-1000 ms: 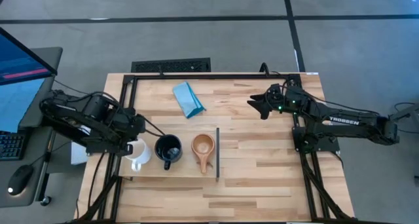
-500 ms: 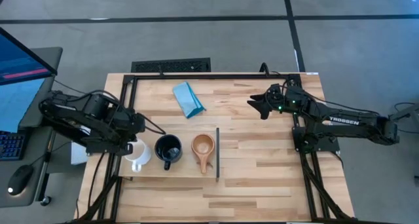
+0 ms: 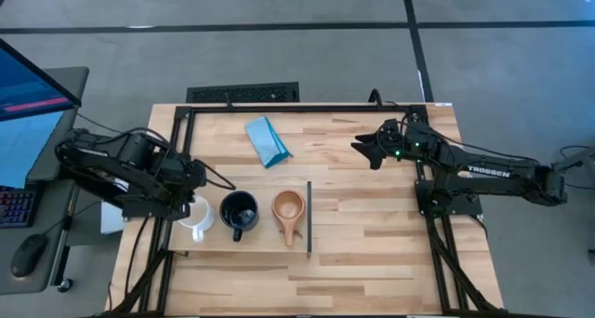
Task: Stack small to large cups/mugs on shelf
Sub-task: Put the white cup on the shelf, then return to Home Position
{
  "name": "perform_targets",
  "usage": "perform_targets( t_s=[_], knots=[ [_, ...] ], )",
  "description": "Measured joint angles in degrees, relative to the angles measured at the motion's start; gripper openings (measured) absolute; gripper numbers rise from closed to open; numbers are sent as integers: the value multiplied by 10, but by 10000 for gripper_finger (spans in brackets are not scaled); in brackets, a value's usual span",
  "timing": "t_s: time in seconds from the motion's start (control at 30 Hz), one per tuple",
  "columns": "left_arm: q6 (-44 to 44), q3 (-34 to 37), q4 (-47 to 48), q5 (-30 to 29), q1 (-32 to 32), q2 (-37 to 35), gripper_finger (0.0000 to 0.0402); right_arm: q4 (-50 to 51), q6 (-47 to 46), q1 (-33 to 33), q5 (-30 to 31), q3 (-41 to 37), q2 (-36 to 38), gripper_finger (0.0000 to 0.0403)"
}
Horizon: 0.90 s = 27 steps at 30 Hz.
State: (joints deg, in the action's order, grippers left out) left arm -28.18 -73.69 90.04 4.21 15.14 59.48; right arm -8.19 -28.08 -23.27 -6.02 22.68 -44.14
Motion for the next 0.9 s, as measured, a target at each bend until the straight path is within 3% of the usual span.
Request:
perform_targets(
  t_s=[0.27, 0.57, 0.9],
  knots=[
    [15, 0, 0, 13, 0, 0, 119, 0, 0, 0, 0, 0, 0, 249],
    [28, 0, 0, 42, 0, 0, 121, 0, 1, 0, 0, 0, 0, 249],
    [62, 0, 0, 19, 0, 0, 122, 0, 2, 0, 0, 0, 0, 249]
  ],
)
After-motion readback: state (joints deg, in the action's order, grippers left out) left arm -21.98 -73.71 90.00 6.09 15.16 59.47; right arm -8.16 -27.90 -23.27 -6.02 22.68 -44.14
